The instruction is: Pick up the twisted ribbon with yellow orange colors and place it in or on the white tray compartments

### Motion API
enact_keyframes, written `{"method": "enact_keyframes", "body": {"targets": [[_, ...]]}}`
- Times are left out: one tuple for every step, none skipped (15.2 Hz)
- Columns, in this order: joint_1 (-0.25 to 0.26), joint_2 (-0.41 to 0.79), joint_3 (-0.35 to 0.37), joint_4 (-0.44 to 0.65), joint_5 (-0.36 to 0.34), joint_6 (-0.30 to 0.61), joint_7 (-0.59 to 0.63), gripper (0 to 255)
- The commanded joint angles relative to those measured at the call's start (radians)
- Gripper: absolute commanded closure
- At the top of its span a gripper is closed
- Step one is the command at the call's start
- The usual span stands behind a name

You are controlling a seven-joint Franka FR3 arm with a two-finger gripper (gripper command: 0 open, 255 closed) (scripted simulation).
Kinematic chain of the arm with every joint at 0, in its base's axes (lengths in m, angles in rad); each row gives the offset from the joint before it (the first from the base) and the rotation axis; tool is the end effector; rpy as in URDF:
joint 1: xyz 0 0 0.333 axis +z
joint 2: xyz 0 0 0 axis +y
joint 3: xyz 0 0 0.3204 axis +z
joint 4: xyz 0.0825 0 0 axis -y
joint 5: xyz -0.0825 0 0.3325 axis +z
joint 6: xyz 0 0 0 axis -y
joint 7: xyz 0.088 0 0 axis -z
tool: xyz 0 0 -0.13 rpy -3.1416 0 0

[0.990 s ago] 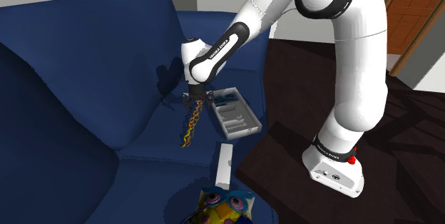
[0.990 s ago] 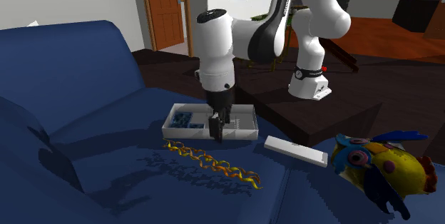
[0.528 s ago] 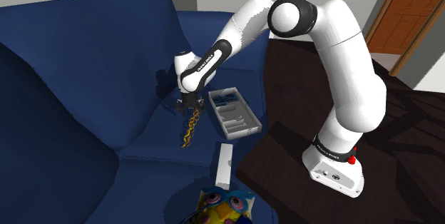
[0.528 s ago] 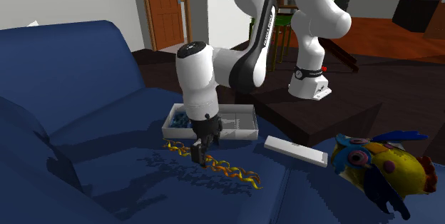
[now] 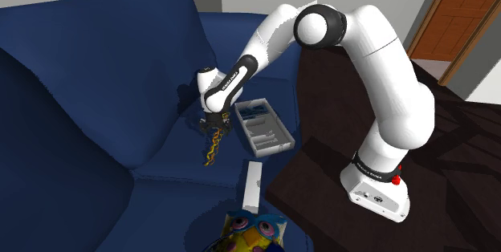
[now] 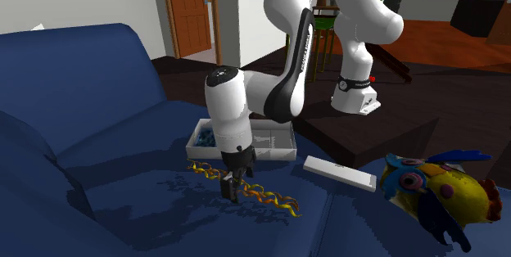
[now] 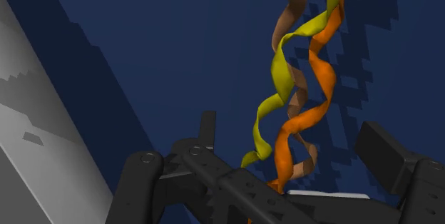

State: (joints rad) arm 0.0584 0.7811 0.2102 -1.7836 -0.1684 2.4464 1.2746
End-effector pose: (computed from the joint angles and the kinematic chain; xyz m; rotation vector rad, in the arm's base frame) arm 0.5904 0.1520 0.1379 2.7812 -1.3836 -0.1592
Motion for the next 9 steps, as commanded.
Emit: {"method": "enact_keyframes", "body": {"targets": [[0.0,0.003,-0.001,0.001,-0.001,0.003,0.0,0],[0.0,0.003,-0.001,0.001,-0.001,0.003,0.0,0],[0.0,0.003,-0.001,0.001,-0.001,0.003,0.0,0],[0.0,0.003,-0.001,0.001,-0.001,0.003,0.0,0],[0.0,0.003,-0.001,0.001,-0.001,0.003,0.0,0],[0.0,0.003,-0.001,0.001,-0.001,0.002,0.0,0],[0.0,0.003,-0.001,0.001,-0.001,0.002,0.0,255],[0.0,0.003,-0.001,0.001,-0.001,0.002,0.0,255],[0.0,0.003,-0.001,0.001,-0.001,0.002,0.0,255]]}}
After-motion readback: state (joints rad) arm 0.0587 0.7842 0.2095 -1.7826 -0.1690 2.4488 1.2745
